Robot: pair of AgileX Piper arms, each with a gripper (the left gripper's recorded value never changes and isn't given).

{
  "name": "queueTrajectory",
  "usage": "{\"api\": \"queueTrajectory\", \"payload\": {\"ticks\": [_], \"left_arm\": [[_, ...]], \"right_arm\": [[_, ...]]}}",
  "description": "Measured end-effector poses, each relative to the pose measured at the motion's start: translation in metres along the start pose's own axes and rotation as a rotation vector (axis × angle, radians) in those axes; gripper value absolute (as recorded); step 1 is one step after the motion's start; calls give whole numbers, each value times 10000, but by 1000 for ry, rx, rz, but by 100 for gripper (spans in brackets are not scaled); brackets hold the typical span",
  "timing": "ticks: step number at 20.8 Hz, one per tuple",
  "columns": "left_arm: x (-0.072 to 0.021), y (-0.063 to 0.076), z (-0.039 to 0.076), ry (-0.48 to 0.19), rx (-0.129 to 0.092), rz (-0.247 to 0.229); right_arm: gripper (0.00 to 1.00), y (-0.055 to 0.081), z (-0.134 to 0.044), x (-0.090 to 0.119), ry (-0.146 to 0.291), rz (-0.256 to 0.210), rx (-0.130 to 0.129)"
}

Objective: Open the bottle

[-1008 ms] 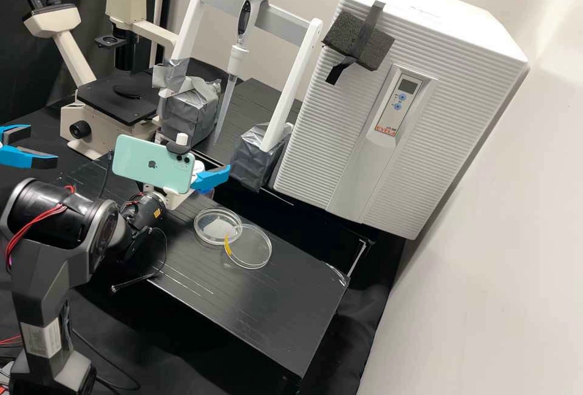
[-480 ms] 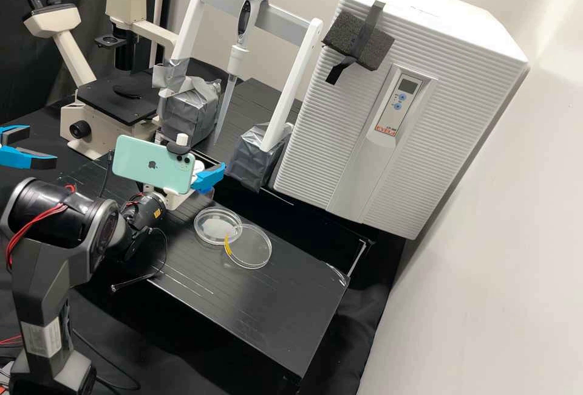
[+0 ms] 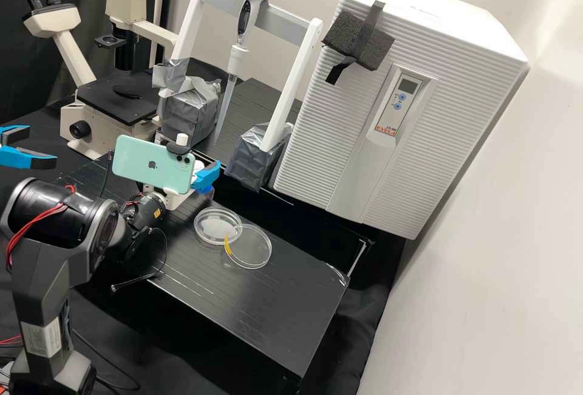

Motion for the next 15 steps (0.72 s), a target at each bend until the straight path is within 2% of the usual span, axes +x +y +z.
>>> {"api": "queueTrajectory", "payload": {"ticks": [15], "left_arm": [[-1,7,-4,6,-3,6]], "right_arm": [[0,-5,-65,23,18,-2,6]]}}
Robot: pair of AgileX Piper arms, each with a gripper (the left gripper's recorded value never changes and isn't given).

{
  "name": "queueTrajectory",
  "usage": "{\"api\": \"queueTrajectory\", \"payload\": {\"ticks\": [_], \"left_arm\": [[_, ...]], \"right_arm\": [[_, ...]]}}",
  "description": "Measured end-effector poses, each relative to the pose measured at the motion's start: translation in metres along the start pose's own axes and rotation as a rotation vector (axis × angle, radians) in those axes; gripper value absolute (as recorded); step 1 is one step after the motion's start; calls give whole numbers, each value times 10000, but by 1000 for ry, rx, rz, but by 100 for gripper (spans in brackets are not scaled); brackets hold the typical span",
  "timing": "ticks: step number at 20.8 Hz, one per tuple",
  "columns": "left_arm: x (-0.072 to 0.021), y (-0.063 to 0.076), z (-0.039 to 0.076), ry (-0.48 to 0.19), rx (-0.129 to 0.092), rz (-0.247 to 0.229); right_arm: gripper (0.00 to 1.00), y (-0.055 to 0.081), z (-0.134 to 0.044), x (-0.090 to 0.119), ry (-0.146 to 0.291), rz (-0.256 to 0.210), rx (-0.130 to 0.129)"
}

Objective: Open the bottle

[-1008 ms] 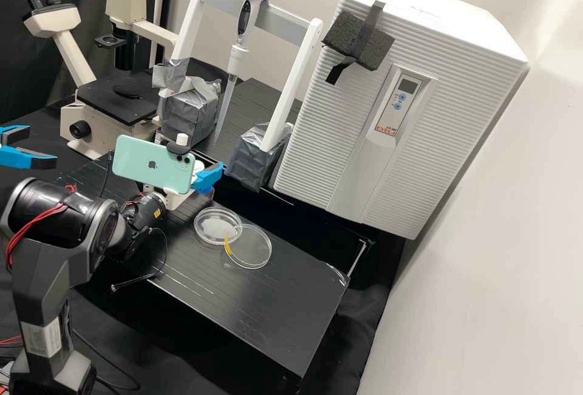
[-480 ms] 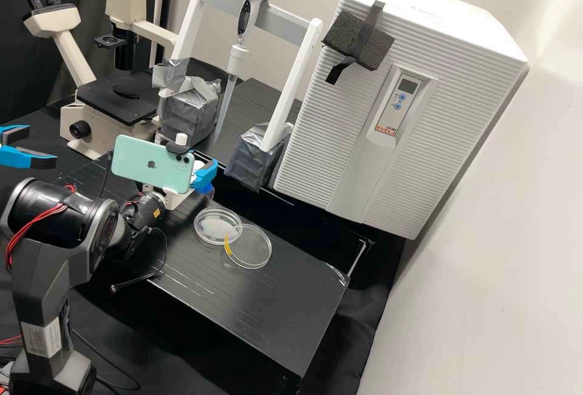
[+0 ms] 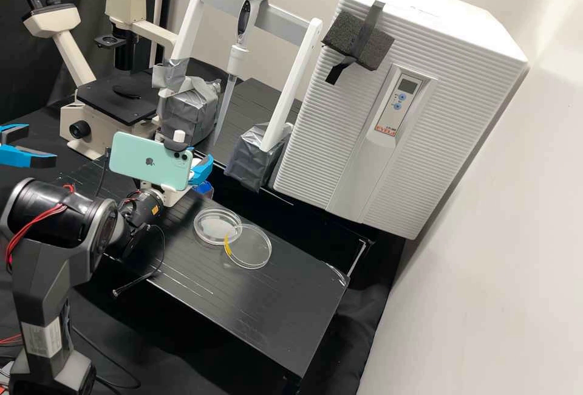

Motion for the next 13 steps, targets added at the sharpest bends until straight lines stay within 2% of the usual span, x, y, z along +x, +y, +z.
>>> {"api": "queueTrajectory", "payload": {"ticks": [10,13], "left_arm": [[0,2,-2,3,-1,2],[0,4,-6,6,-3,4]], "right_arm": [[0,-1,-1,0,-1,0,1],[0,-1,-1,0,-1,0,13]]}}
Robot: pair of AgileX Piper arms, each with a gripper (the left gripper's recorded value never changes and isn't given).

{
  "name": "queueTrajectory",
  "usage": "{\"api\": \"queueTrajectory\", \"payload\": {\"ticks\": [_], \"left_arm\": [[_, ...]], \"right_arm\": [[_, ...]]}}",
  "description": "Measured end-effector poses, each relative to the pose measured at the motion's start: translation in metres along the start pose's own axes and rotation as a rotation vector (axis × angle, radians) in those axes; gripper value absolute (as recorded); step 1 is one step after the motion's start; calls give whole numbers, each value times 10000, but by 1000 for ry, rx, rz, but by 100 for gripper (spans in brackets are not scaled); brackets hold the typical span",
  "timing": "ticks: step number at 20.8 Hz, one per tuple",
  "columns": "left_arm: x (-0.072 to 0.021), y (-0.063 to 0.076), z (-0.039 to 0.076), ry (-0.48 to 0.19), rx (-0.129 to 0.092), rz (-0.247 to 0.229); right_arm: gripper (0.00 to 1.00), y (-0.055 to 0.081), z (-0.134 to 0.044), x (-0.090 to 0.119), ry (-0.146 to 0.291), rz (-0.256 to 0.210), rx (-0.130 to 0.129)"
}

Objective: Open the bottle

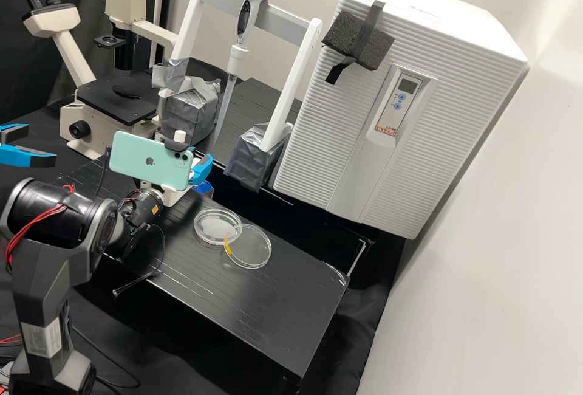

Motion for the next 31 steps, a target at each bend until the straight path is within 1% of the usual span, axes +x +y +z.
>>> {"api": "queueTrajectory", "payload": {"ticks": [1,3,6,7,8,11,14,16,18,23,24,25,27,29,31], "left_arm": [[0,2,-3,3,-1,2],[0,7,-10,11,-5,7],[2,10,-12,18,-11,13],[3,8,-8,16,-11,12],[4,6,-4,14,-10,11],[4,6,-4,14,-10,11],[4,6,-4,14,-10,11],[4,6,-4,14,-10,11],[4,6,-4,14,-10,11],[37,37,-4,8,-6,22],[50,52,-3,6,-3,28],[49,53,-2,5,-3,29],[55,42,5,2,-5,24],[58,35,7,1,-6,21],[59,34,4,3,-8,21]], "right_arm": [[0,-2,1,0,-1,-2,1],[0,38,-29,-20,6,1,6],[0,103,-80,-65,31,17,15],[0,124,-94,-80,37,21,26],[0,146,-111,-90,45,28,29],[0,195,-153,-116,66,41,27],[0,229,-166,-174,76,49,28],[0,241,-149,-272,77,50,28],[0,271,-127,-438,82,57,30],[0,259,-115,-855,131,49,39],[0,247,-116,-930,145,45,41],[0,214,-122,-1004,164,29,43],[0,132,-141,-1073,185,-10,45],[0,41,-144,-1084,182,-50,32],[0,-29,-114,-1054,157,-80,27]]}}
